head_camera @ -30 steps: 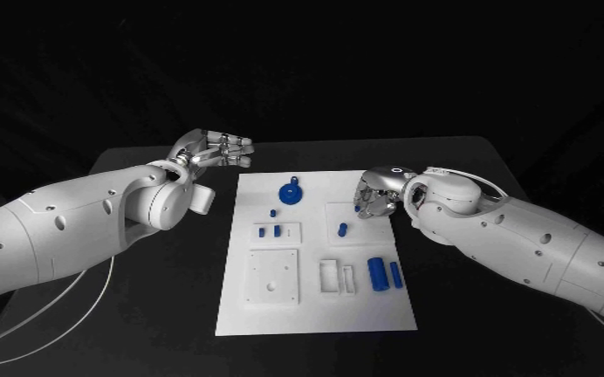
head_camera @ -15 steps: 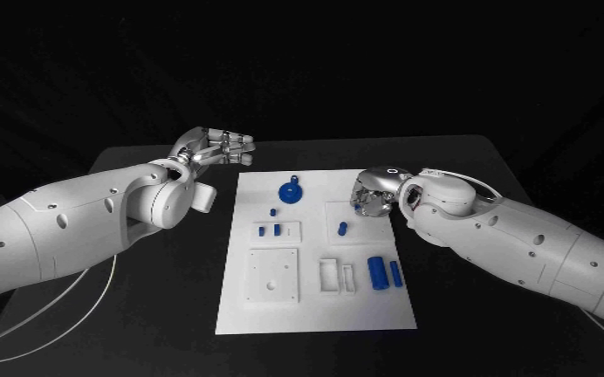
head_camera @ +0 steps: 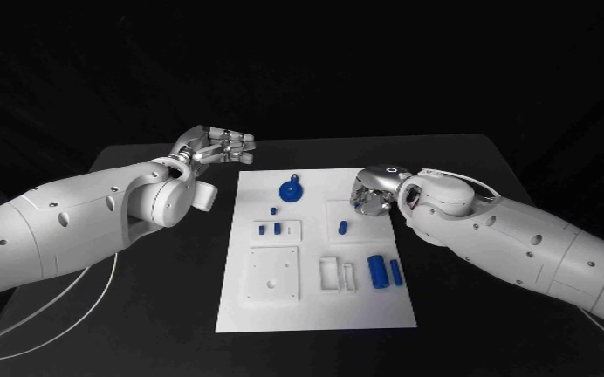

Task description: Assemble the parts on the task board

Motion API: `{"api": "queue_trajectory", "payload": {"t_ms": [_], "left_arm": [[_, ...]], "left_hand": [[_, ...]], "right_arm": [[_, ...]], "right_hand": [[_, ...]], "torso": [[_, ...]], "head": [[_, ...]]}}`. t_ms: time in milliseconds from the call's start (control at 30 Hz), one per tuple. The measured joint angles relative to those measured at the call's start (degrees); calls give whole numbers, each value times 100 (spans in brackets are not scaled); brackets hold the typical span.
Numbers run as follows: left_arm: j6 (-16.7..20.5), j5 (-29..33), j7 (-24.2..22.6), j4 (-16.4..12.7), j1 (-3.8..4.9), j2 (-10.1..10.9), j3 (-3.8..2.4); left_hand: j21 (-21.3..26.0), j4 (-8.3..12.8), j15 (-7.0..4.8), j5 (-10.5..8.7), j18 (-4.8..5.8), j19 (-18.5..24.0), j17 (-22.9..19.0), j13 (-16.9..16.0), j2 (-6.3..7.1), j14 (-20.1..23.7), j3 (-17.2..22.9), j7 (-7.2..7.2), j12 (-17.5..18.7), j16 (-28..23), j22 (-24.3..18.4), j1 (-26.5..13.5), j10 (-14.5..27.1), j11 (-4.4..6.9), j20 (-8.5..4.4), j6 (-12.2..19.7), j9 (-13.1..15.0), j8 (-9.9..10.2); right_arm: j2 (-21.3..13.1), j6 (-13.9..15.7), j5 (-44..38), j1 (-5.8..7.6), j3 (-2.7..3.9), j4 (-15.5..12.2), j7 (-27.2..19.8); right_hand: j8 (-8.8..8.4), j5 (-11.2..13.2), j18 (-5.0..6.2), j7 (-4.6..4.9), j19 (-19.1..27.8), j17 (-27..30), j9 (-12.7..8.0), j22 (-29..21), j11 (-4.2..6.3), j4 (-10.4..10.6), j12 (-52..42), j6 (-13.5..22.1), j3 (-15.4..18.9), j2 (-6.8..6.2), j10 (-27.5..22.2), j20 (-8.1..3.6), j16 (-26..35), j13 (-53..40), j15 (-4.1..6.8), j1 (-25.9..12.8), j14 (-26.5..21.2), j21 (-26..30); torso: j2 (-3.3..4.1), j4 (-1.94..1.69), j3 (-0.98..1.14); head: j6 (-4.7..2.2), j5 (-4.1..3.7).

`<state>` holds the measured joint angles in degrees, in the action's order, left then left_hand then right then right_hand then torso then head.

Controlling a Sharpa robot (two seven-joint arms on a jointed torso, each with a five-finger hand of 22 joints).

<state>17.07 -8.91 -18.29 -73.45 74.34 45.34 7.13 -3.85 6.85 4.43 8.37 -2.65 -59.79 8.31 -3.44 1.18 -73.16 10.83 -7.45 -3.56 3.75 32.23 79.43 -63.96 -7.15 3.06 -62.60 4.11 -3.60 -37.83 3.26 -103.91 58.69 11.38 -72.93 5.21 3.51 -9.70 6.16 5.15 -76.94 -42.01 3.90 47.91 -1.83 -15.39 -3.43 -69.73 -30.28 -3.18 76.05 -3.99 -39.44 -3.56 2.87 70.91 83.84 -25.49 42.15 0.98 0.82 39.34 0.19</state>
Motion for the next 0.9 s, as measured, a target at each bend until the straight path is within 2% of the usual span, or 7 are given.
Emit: {"api": "queue_trajectory", "payload": {"t_ms": [133,267,467,667,900], "left_arm": [[-1,-2,4,5,0,-5,0],[-6,-4,4,11,0,-11,0],[-13,-6,-8,12,0,-21,0],[-17,-8,-21,14,0,-26,0],[-21,-9,-32,20,0,-25,0]], "left_hand": [[0,31,0,0,0,0,6,0,0,0,-1,0,0,0,0,0,0,0,0,0,0,0],[0,31,0,44,0,0,6,0,0,0,-1,0,0,0,0,0,18,-18,0,0,0,0],[0,30,0,77,0,0,5,0,0,0,-1,0,0,0,-7,0,40,-2,0,0,0,0],[0,31,0,77,1,0,5,0,1,0,-1,-1,0,0,-12,1,40,-1,0,-1,0,0],[0,31,0,77,1,0,4,0,2,-1,-1,-1,0,0,-14,2,40,-1,0,-1,0,0]], "right_arm": [[13,29,-67,1,-16,-3,41],[31,51,-126,3,-27,-4,75],[42,81,-207,-1,-38,-21,129],[50,114,-259,-7,-44,-39,179],[52,222,-275,-32,-47,-79,191]], "right_hand": [[-15,1,-6,-38,-34,-15,2,49,40,-6,36,-155,-10,0,160,-34,-39,6,23,0,20,-26],[-3,-98,-55,-68,-56,-49,6,131,22,-3,20,-250,-185,0,219,-93,-150,-4,54,0,28,-34],[-2,-140,-87,-69,-56,-36,22,212,22,18,20,-251,-270,-1,219,-94,-172,-10,63,0,19,-34],[-2,-71,-96,-84,-75,5,23,308,22,16,20,-278,-361,-16,219,-113,-201,-12,64,-15,19,-64],[-4,-67,-100,-93,-76,22,56,441,1,27,26,-313,-420,-34,239,-113,-238,2,64,-33,18,-66]], "torso": [[-1,4,0],[-1,4,1],[-1,3,1],[-1,1,1],[-1,2,1]], "head": [[9,-4],[14,-10],[10,-11],[7,3],[28,10]]}}
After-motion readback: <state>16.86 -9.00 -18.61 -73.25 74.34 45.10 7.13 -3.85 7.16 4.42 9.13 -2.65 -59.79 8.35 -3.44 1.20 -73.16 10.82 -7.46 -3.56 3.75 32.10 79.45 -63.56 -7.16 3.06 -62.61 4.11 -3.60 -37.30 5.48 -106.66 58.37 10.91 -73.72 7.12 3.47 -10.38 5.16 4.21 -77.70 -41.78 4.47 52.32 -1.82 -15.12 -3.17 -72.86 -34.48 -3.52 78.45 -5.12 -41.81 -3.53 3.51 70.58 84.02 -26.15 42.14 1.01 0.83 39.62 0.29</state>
